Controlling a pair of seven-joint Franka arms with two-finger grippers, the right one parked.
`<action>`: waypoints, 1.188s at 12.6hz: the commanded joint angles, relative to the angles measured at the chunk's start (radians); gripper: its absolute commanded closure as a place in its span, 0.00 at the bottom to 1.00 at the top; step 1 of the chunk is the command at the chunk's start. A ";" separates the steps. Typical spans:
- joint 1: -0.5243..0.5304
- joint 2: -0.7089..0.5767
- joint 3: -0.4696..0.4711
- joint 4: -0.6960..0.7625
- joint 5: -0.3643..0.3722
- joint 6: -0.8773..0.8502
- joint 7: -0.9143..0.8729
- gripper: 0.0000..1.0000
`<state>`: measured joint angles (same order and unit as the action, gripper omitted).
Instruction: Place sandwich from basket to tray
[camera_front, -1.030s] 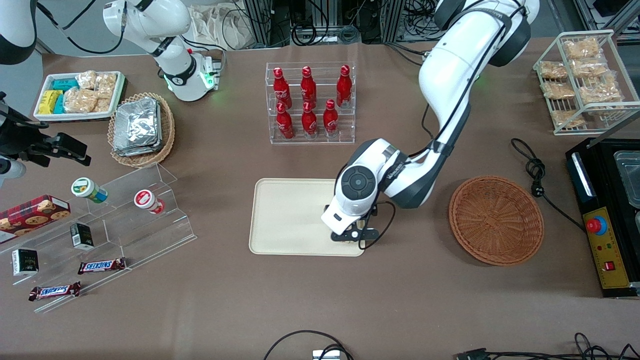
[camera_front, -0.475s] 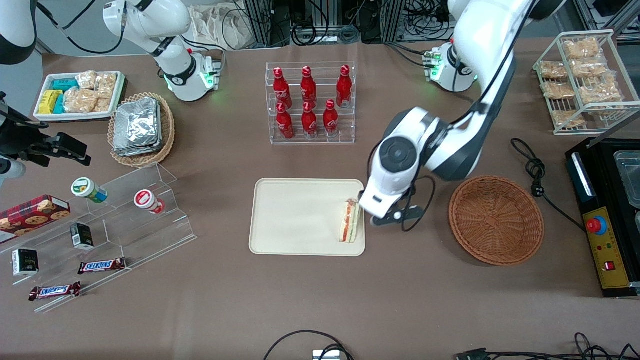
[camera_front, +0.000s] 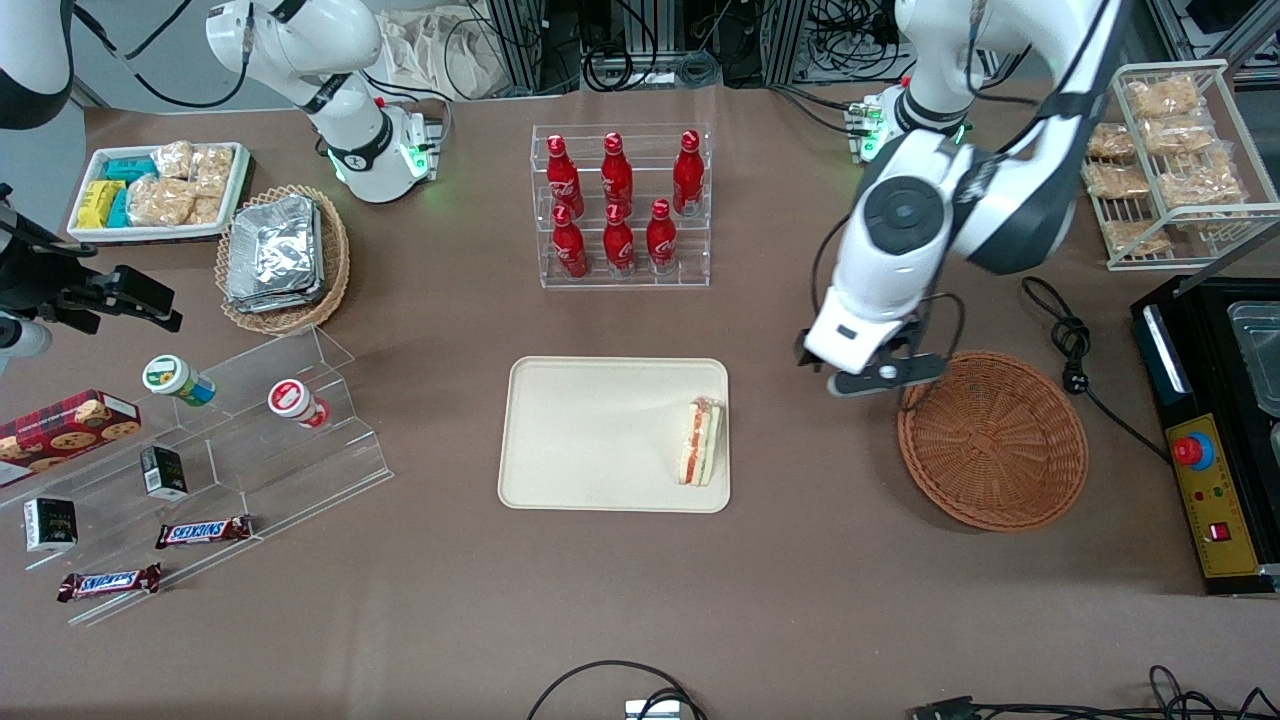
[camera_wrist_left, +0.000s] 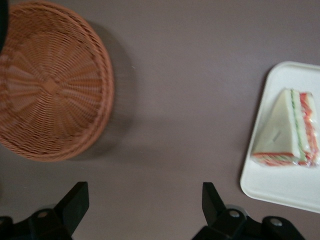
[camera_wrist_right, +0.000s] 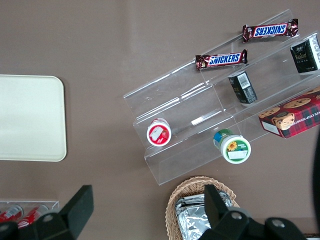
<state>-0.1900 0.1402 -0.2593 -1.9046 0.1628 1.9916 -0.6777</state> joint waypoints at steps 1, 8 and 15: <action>0.064 -0.059 -0.008 -0.017 -0.014 -0.023 0.085 0.00; 0.268 -0.146 -0.006 0.019 -0.095 -0.189 0.440 0.00; 0.310 -0.081 -0.006 0.182 -0.097 -0.307 0.500 0.00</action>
<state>0.0992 0.0121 -0.2542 -1.8127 0.0779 1.7462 -0.2060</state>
